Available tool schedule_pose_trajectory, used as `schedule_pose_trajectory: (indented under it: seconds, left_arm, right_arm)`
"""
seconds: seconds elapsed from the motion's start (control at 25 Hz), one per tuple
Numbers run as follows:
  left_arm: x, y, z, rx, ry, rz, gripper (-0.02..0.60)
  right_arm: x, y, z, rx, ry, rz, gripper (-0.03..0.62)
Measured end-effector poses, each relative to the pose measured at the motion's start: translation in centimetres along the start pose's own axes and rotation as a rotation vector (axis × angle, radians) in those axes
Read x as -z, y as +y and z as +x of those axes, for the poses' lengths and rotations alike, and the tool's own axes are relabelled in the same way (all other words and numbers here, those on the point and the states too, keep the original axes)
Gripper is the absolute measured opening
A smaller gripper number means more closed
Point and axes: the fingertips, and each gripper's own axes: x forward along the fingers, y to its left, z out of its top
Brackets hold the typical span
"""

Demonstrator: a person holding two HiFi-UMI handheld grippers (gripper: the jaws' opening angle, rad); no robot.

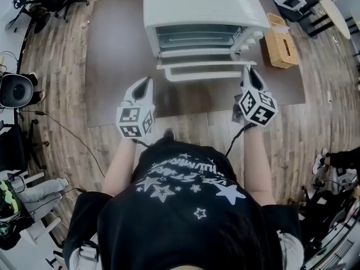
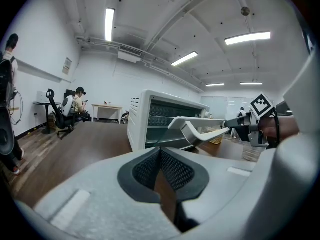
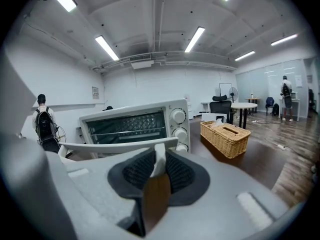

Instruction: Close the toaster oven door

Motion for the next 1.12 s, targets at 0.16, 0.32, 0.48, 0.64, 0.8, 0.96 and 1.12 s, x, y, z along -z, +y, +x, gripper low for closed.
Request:
schedule_pose_trajectory:
  seconds: [0.16,0.32,0.48,0.64,0.8,0.96,1.12]
  left_arm:
    - [-0.6,0.6,0.6,0.004,-0.005,0.003,0.009]
    - [-0.8,1.1,1.1,0.006,-0.003,0.006,0.009]
    - [-1.2,1.5,1.5,0.009,-0.006,0.009,0.009]
    - [-1.6,1.9,2.0,0.013,-0.007,0.012,0.01]
    - [-2.1,2.2,2.5,0.014,-0.011,0.015,0.009]
    - [-2.4,2.3,2.8,0.015,-0.014,0.02,0.009]
    - [-2.6,2.6,3.1,0.014,-0.008,0.023,0.011]
  right_arm:
    - [-1.2,0.1,0.6,0.002,-0.023,0.01,0.077]
    - [-2.3,0.2,1.1,-0.006,-0.057,0.034,0.077]
    - [-3.4,0.4,1.7,-0.008,-0.075,0.041,0.077]
    - [-4.4,0.5,2.3,-0.005,-0.1,0.051,0.077]
    - [-5.5,0.7,3.0,-0.008,-0.119,0.054,0.077]
    - [-6.4,0.6,3.7,-0.012,-0.136,0.056,0.077]
    - [-7.2,0.8,4.3,-0.014,-0.145,0.056,0.077]
